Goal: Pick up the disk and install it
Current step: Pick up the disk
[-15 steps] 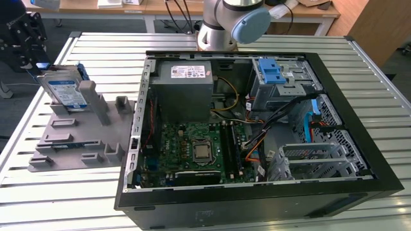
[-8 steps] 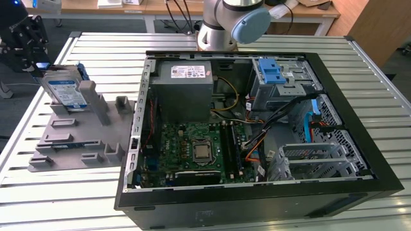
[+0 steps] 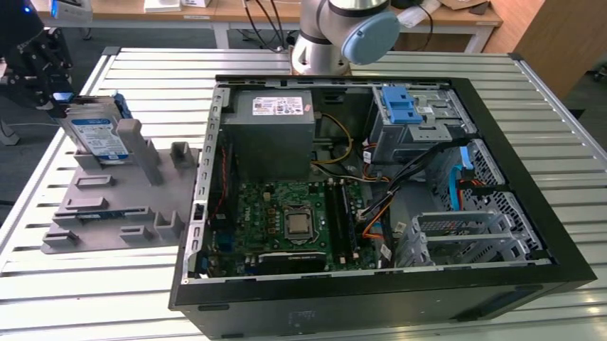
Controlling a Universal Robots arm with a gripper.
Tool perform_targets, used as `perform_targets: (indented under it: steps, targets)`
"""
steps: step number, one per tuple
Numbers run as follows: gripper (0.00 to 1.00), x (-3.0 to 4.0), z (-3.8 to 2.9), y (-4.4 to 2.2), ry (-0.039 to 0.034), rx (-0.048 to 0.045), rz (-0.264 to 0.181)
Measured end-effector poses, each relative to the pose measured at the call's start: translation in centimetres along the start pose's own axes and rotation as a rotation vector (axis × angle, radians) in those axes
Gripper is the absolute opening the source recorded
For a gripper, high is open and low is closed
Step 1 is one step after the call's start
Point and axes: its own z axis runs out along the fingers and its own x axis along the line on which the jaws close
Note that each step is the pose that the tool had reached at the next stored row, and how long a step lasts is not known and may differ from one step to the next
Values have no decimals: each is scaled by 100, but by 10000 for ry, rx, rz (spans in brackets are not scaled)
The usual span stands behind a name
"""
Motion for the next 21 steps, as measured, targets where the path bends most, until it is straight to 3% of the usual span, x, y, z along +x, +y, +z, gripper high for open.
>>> perform_targets:
  steps: [7, 14, 15, 21]
  targets:
    - [49, 0, 94, 3, -1, 4, 1]
    - [47, 0, 97, 3, 0, 4, 1]
    - [41, 0, 99, 3, 1, 5, 2]
    - [41, 1, 108, 3, 46, 7, 2]
